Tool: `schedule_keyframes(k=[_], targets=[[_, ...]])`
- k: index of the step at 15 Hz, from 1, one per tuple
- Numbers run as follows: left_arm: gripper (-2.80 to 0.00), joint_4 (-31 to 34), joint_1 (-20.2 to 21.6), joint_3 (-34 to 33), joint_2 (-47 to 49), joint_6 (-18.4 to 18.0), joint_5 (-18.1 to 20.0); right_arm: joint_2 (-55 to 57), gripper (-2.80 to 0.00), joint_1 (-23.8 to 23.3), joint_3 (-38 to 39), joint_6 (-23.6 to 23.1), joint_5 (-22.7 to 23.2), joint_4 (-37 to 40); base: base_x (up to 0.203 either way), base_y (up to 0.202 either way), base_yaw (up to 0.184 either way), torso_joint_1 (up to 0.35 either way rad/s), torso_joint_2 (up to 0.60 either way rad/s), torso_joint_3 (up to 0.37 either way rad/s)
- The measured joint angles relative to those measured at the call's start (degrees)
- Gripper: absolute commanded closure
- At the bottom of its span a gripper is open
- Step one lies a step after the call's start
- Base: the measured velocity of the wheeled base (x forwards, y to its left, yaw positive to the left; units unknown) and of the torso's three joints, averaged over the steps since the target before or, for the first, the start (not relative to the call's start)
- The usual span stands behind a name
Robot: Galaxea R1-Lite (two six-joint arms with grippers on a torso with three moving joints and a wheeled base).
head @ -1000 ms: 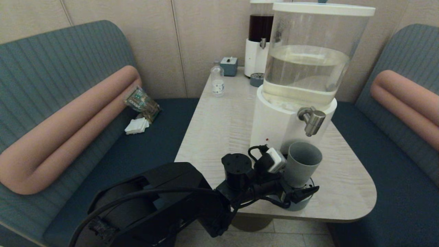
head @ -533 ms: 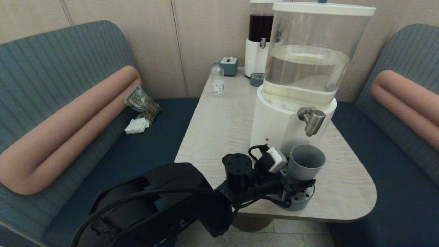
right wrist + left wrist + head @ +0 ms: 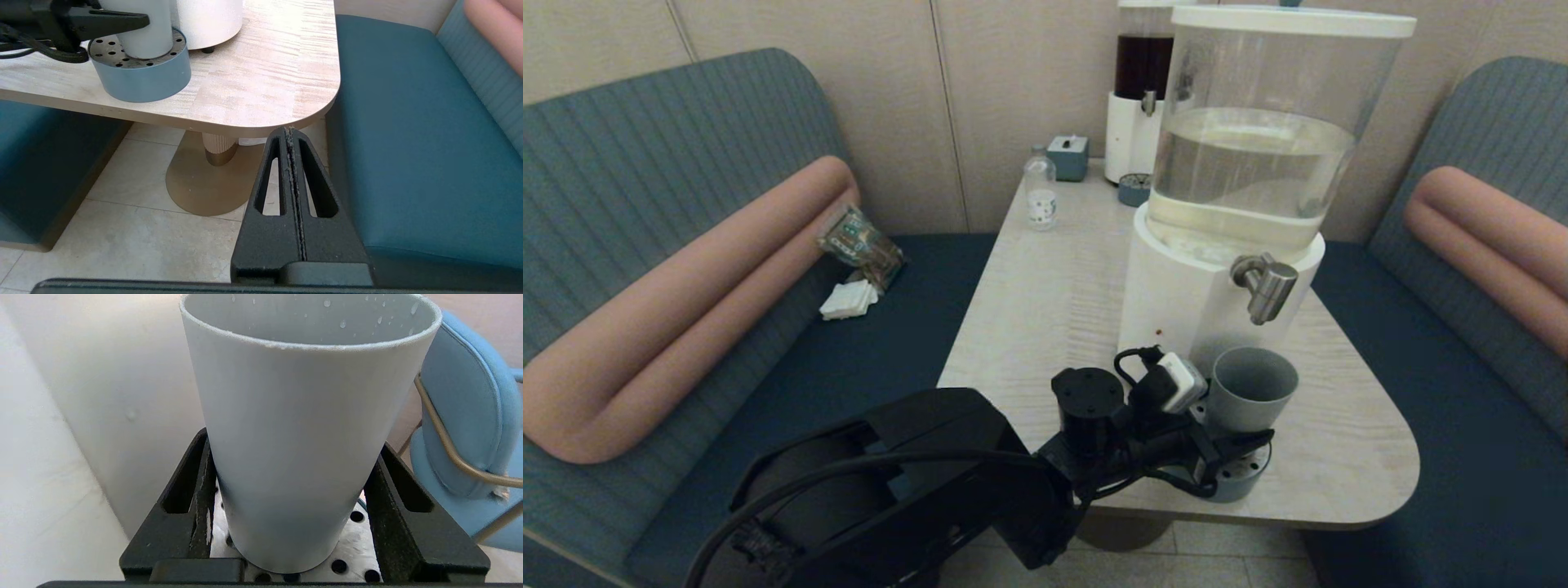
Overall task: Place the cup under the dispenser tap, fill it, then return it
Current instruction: Place the cup next to the water dispenser
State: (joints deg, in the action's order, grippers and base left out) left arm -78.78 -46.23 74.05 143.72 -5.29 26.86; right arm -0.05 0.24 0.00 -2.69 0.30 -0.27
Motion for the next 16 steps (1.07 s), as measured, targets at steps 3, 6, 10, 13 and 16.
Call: schedule_keyframes(k=[3,6,10,13,16], targets=[[0.0,-0.72,0.0,-5.14,-3.18,0.06,-0.04,0.0,0.0,0.0,0.0,0.0,0.02,0.0,0.0,0.0,0.0,0.0,0.0,0.0],[0.0,-2.2,0.04,-12.35,-8.14,0.89,-0.9,0.0,0.0,0.0,0.0,0.0,0.02,0.0,0.0,0.0,0.0,0.0,0.0,0.0],[0.0,-7.24,2.7,-22.26,-13.65,4.22,-1.54,0.0,0.0,0.0,0.0,0.0,0.0,0.03,0.0,0.0,0.0,0.0,0.0,0.0],[0.0,-8.29,8.23,-29.31,-17.6,4.74,-1.64,0.0,0.0,0.0,0.0,0.01,0.02,0.0,0.0,0.0,0.0,0.0,0.0,0.0],[0.0,-8.41,15.41,-32.0,-20.33,4.66,-1.65,0.0,0.0,0.0,0.0,-0.02,0.02,0.0,0.0,0.0,0.0,0.0,0.0,0.0]])
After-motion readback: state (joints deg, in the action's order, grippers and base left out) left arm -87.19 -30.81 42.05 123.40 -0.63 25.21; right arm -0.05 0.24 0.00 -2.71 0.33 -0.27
